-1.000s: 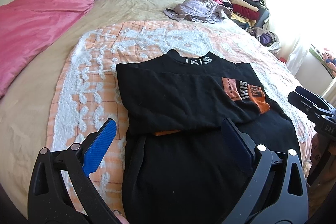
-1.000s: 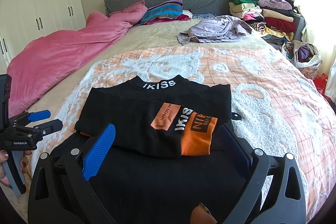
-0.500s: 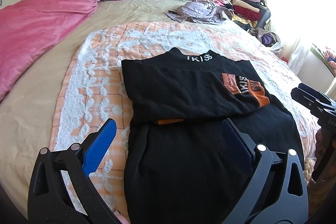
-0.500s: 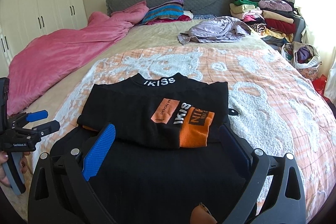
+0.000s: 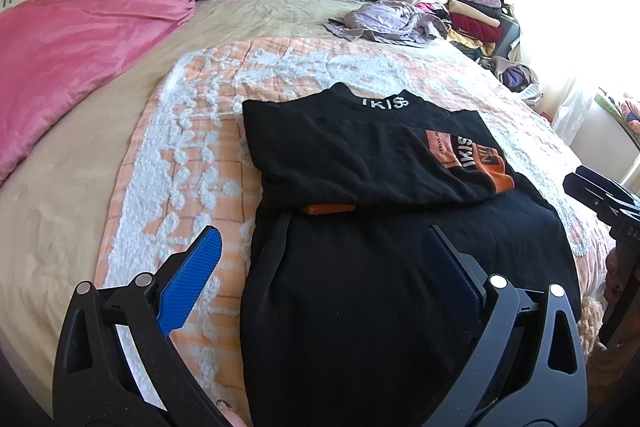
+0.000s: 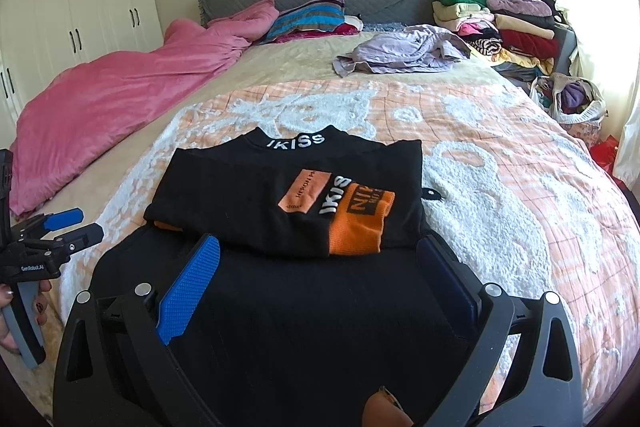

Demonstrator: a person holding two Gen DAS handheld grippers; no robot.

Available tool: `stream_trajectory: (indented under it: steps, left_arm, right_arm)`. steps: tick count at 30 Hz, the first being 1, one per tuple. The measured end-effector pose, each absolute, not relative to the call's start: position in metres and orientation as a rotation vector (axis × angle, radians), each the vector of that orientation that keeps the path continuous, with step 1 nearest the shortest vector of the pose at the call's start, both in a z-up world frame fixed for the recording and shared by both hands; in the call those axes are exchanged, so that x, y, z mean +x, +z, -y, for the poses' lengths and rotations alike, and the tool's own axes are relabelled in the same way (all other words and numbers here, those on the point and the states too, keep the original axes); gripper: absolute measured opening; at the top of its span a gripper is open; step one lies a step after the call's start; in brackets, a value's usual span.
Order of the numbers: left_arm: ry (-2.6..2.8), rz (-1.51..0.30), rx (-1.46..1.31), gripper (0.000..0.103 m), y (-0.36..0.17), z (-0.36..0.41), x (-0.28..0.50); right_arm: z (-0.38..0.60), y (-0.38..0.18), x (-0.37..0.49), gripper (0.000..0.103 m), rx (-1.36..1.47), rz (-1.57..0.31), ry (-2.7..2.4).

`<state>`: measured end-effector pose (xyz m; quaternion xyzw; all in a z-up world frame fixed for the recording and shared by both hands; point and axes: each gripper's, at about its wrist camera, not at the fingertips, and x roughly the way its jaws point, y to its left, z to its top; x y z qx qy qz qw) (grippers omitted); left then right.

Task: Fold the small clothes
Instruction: 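Move both open tools along the sweatshirt body to its hem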

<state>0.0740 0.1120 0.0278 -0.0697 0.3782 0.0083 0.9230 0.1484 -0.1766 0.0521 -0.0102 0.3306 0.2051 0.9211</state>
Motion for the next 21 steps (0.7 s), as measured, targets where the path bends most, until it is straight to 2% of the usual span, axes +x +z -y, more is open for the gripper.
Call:
stream_trajectory:
  steps: [21]
  left_arm:
    - [0.101, -0.863, -0.206, 0.093, -0.013, -0.131, 0.034]
  right_arm:
    - [0.207, 0.032, 0.132, 0.098, -0.028, -0.725, 0.387]
